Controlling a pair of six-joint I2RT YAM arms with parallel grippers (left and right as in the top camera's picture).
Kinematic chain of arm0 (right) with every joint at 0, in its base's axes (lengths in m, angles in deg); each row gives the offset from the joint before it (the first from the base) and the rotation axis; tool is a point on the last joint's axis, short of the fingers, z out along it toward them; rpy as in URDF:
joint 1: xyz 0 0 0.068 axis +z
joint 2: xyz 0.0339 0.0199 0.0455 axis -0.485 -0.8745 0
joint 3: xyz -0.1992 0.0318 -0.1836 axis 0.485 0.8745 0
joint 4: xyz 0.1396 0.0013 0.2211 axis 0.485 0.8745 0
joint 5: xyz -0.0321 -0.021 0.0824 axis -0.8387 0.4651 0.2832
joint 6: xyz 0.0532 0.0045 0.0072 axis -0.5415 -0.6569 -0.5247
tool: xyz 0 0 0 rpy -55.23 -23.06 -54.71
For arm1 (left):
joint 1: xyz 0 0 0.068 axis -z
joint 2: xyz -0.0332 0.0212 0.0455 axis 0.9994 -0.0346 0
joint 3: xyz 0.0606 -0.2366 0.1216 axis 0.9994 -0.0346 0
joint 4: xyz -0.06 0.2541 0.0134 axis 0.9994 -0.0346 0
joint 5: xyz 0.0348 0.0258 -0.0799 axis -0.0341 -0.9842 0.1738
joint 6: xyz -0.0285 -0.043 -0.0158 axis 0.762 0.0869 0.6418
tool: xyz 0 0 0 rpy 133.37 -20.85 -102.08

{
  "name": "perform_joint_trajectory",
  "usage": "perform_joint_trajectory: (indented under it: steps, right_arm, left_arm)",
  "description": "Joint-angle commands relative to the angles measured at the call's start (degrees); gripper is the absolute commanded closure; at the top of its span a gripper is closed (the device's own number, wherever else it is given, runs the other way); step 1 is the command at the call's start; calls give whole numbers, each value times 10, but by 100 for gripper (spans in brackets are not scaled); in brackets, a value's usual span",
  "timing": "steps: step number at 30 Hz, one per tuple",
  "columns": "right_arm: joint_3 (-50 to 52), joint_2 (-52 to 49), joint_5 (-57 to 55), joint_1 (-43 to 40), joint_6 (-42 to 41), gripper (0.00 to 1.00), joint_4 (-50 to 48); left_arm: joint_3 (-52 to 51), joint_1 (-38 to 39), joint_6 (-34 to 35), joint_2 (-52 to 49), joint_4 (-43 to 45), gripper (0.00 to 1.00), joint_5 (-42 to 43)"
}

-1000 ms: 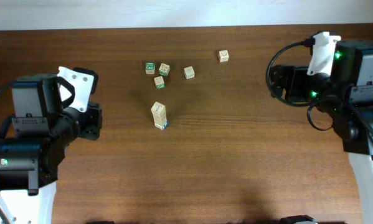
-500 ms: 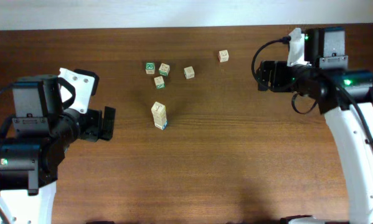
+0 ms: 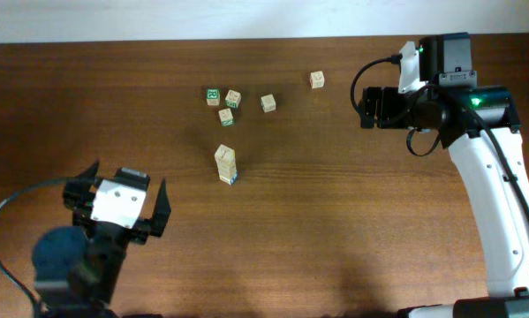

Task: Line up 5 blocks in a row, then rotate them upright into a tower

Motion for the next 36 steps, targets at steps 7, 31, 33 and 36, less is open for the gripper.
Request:
perform_joint_trajectory:
  steps: [7, 31, 33, 36]
  right_arm:
    - [-6, -2, -7, -4, 3, 2, 0]
    - [-6, -2, -7, -4, 3, 2, 0]
    - [-6, -2, -7, -4, 3, 2, 0]
    - [-6, -2, -7, -4, 3, 2, 0]
  left_arm:
    - [-387, -16, -17, 279, 261, 1, 9]
    - [-469, -23, -17, 298, 278, 1, 9]
    - [-469, -23, -17, 298, 278, 1, 9]
    - [-469, -23, -17, 298, 278, 1, 9]
